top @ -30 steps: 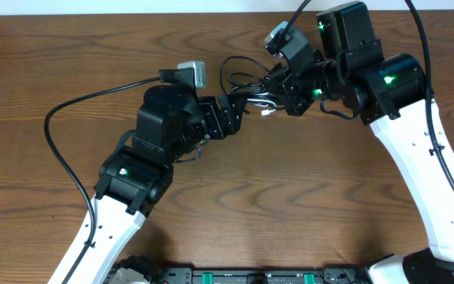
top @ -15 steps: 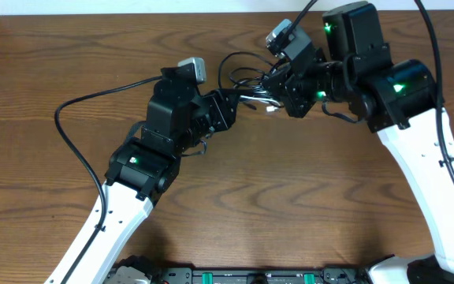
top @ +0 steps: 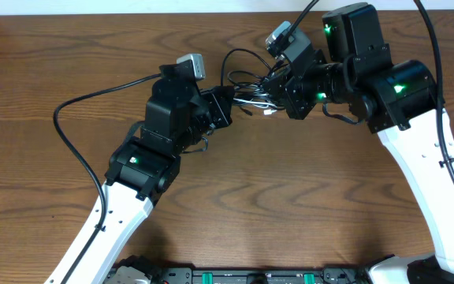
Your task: Untangle cables
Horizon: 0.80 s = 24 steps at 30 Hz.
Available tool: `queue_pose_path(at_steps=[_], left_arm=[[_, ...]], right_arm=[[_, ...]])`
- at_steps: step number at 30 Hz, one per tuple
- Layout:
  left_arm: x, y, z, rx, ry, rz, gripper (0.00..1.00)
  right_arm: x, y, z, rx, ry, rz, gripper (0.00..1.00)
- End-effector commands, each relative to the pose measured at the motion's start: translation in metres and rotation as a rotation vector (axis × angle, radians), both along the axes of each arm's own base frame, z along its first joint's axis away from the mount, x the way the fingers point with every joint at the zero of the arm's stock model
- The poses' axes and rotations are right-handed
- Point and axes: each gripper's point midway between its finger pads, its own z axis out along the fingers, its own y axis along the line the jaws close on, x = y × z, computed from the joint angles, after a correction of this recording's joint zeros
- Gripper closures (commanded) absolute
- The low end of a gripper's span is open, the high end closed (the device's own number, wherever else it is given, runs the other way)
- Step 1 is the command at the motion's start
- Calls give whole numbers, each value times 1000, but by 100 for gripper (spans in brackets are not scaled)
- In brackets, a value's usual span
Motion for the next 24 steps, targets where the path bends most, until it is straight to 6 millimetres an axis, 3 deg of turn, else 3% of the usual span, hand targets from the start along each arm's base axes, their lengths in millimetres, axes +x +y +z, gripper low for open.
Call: queue_pose_path(at_steps=[1, 10, 16, 24], left_arm=[[0, -9, 22, -46, -46, -40, 92], [-13, -3, 51, -58, -139, -52, 92], [-31, 7, 78, -58, -227, -60, 92], [-46, 38, 100, -69, -281, 4, 92]], right_arm=[[1, -8, 14, -31, -72, -26, 99], [18, -47, -2, -199, -90, -184, 99], [28, -72, -4, -208, -71, -251, 99], [38, -121, -11, -230, -20, -371, 99]])
